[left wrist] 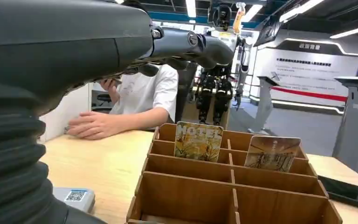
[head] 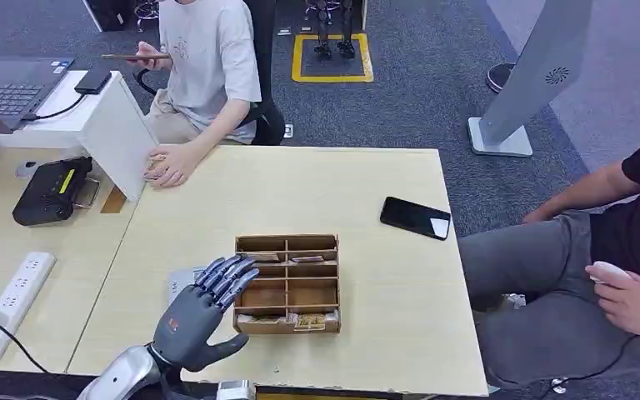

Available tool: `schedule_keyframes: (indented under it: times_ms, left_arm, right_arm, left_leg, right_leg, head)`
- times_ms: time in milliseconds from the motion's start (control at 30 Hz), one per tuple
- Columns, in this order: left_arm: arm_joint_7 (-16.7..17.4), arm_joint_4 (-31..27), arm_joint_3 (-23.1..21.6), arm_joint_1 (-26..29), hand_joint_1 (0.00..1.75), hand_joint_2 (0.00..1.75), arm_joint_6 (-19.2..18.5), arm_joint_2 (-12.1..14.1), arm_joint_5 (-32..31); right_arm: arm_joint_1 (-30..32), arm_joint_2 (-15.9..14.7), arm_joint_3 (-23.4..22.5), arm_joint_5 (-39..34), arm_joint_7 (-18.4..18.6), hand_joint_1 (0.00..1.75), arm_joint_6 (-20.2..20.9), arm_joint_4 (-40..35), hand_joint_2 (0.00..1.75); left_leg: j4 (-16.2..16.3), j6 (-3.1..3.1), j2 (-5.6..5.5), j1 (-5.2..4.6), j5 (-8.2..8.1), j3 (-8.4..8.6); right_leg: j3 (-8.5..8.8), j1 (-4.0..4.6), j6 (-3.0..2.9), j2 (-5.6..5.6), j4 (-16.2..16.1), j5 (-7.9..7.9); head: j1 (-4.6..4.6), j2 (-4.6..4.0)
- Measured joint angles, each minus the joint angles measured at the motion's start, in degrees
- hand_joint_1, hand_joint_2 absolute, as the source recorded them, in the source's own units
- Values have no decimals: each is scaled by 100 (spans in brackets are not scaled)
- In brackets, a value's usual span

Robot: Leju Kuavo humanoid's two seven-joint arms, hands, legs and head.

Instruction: Pass the card to the sensor for recognition and then transmit it.

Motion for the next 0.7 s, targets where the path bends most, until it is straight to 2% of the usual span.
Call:
schedule_keyframes:
  times_ms: [267, 433, 700]
  left_arm:
    - [72, 123, 0, -7, 0, 175, -37, -118, 79]
    - [68, 219, -2, -8, 0, 175, -184, -192, 160]
    - [-194, 308, -59, 0, 0, 175, -503, -129, 461]
  right_arm:
    - [-2, 7, 0, 2, 44, 0, 0, -2, 175]
    - [-3, 7, 0, 0, 66, 0, 9, -11, 175]
    - [-4, 9, 2, 20, 70, 0, 17, -48, 175]
  left_leg:
    - [0, 0, 0, 0, 0, 0]
    - [0, 0, 0, 0, 0, 0]
    - [0, 0, 0, 0, 0, -1]
  right_leg:
    - [0, 0, 0, 0, 0, 0]
    - [0, 0, 0, 0, 0, 0]
    - [0, 0, 0, 0, 0, 0]
  head:
    - [0, 0]
    - [0, 0]
    - [0, 0]
